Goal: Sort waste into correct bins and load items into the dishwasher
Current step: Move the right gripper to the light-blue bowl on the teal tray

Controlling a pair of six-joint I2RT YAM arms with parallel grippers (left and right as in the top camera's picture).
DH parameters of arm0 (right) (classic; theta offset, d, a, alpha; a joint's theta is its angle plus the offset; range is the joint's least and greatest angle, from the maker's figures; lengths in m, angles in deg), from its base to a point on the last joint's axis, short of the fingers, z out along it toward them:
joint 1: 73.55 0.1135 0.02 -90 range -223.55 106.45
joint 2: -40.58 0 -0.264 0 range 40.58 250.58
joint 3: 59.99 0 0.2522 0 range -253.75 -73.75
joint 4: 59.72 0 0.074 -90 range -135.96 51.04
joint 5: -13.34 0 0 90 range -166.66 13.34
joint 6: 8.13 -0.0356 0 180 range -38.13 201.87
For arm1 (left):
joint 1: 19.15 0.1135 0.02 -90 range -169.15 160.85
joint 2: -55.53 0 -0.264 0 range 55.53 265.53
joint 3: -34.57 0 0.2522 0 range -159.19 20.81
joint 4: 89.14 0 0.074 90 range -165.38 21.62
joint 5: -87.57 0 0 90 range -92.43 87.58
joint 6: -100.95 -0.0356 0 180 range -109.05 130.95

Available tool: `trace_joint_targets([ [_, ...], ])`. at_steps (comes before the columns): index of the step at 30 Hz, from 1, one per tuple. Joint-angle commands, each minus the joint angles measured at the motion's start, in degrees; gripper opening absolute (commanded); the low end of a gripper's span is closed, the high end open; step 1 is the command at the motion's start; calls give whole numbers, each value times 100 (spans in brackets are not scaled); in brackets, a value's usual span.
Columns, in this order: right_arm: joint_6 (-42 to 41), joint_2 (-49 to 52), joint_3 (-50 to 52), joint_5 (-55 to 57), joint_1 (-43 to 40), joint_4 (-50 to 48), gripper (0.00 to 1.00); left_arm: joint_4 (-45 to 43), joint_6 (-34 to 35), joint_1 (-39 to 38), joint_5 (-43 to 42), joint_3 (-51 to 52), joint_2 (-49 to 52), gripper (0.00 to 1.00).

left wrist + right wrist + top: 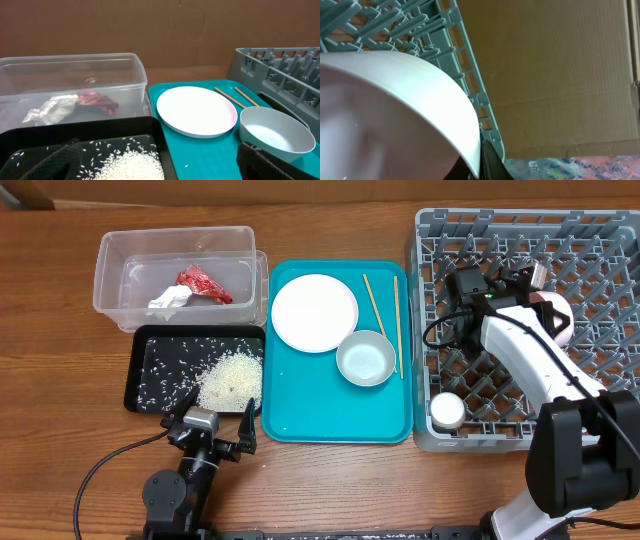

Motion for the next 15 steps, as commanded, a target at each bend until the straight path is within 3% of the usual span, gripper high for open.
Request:
trace_joint_targets([
  [1,0,15,31,-675,234,249,4,-37,-87,35,-63,63,-66,100],
  [5,-50,15,31,-1049,448,566,4,-37,-87,35,-63,61,-66,100],
  [9,-645,15,31,-1084,623,938,5,-37,-87,35,-66,63,-66,100],
  [12,-938,15,24,-1115,748,1200,18,-37,-87,35,-66,63,-66,100],
  [15,-1097,-31,-63,-1268,898,1362,23,-37,-87,35,-63,63,-66,100],
])
